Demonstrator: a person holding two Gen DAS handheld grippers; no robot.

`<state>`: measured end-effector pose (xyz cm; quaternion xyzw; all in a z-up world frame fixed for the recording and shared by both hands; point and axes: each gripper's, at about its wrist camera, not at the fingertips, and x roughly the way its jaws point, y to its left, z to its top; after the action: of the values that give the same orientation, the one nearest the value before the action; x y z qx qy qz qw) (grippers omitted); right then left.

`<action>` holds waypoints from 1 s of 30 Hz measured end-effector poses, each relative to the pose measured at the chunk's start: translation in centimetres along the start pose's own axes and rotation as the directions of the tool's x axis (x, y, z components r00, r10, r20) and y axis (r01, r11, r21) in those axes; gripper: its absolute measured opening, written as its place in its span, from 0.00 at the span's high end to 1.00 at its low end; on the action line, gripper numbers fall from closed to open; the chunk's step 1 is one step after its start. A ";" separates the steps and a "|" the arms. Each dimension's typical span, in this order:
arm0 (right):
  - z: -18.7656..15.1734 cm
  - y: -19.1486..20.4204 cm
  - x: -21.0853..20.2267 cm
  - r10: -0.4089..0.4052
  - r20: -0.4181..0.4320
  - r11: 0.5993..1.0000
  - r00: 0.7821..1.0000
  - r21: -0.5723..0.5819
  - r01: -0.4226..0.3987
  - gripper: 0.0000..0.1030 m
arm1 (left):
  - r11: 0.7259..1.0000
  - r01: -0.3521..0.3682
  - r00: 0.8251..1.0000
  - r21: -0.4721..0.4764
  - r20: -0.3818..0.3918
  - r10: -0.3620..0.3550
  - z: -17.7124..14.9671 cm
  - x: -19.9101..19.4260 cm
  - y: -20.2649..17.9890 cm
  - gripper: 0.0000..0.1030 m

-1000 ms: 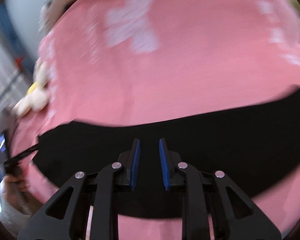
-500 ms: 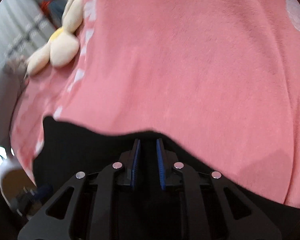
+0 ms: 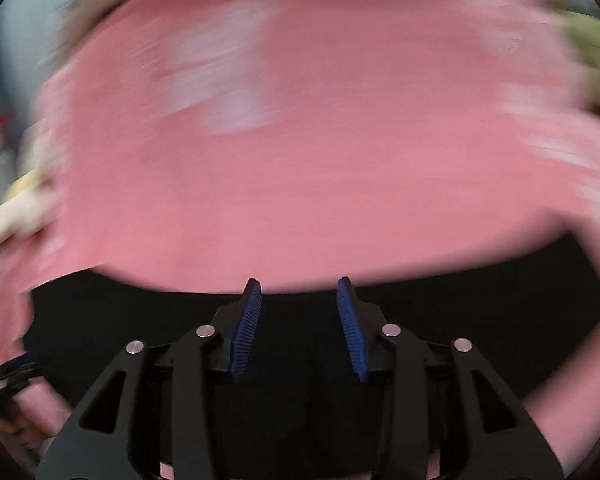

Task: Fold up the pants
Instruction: 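Open both grippers and release the folded pants onto the blanket, then grasp the end of the folded pants with the right gripper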

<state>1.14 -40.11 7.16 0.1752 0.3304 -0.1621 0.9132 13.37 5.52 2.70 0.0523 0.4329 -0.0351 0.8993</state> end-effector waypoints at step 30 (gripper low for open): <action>-3.2 -20.2 -2.3 0.034 0.085 0.945 0.996 0.323 -0.060 0.82 | 0.995 -0.070 0.997 0.070 -0.033 0.073 -2.3 -1.3 -10.2 0.18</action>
<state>-10.63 -56.20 2.11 0.3245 0.2587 -0.1991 0.8878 9.66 -4.29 1.62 0.0992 0.4451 -0.0168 0.8898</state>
